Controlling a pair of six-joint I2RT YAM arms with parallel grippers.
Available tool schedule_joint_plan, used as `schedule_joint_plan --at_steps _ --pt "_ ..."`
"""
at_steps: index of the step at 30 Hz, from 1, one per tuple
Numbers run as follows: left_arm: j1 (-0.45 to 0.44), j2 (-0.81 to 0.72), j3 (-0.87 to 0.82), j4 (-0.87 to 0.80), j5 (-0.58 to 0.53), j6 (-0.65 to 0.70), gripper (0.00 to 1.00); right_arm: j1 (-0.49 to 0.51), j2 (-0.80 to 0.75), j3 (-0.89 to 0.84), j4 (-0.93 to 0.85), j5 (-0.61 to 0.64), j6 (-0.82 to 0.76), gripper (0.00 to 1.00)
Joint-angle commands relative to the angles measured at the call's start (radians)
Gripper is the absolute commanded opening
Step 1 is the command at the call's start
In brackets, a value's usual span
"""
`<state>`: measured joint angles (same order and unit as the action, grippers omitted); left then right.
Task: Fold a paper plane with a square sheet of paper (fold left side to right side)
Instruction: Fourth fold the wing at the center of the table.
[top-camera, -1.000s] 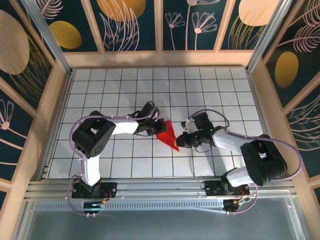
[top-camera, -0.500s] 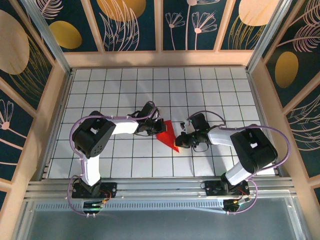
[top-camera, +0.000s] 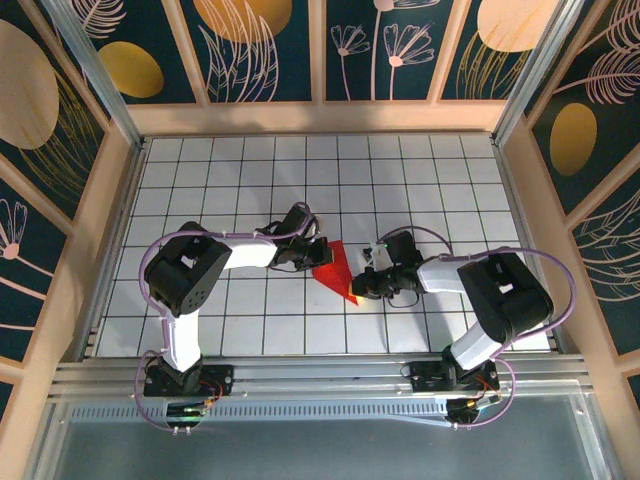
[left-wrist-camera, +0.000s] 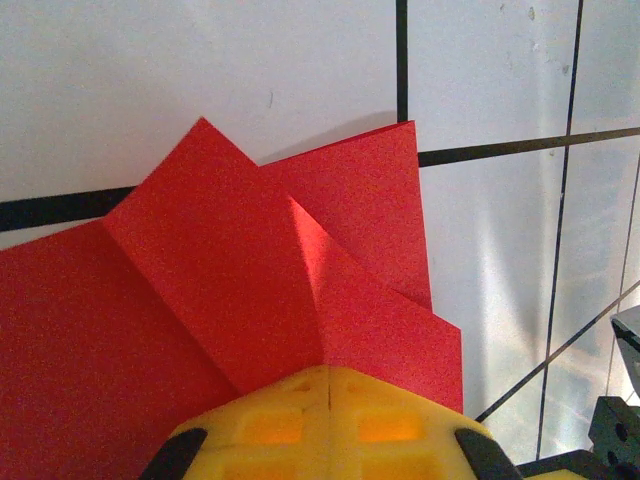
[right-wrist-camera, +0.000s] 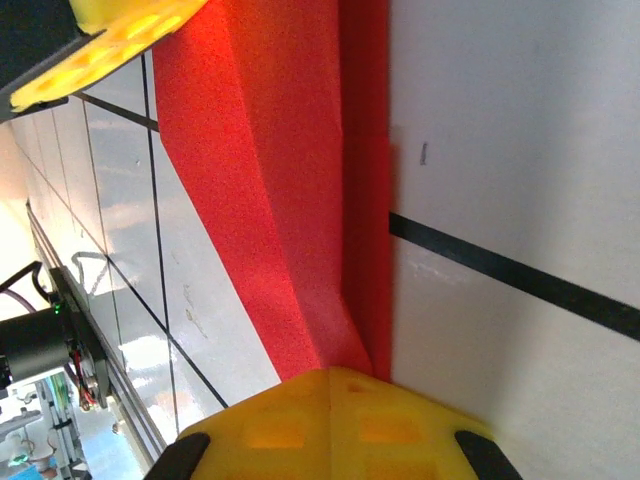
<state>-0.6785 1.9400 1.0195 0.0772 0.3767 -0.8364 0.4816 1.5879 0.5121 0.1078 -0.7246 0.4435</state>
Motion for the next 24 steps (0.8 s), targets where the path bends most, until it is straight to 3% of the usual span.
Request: schedule_joint_plan --at_steps 1,8,13,24 --pt "0.002 -0.011 0.010 -0.054 -0.066 0.027 0.06 -0.017 0.052 -0.050 -0.079 0.055 -0.039 0.00" --pt "0.001 -0.176 -0.066 0.007 -0.097 0.033 0.08 -0.024 0.074 -0.033 -0.119 0.096 -0.066 0.00" --pt "-0.009 -0.264 -0.180 0.139 -0.037 -0.029 0.05 -0.024 0.084 -0.008 -0.165 0.133 -0.073 0.00" --pt "-0.106 -0.157 -0.165 0.259 0.013 -0.095 0.04 -0.020 0.075 0.003 -0.175 0.162 -0.045 0.00"
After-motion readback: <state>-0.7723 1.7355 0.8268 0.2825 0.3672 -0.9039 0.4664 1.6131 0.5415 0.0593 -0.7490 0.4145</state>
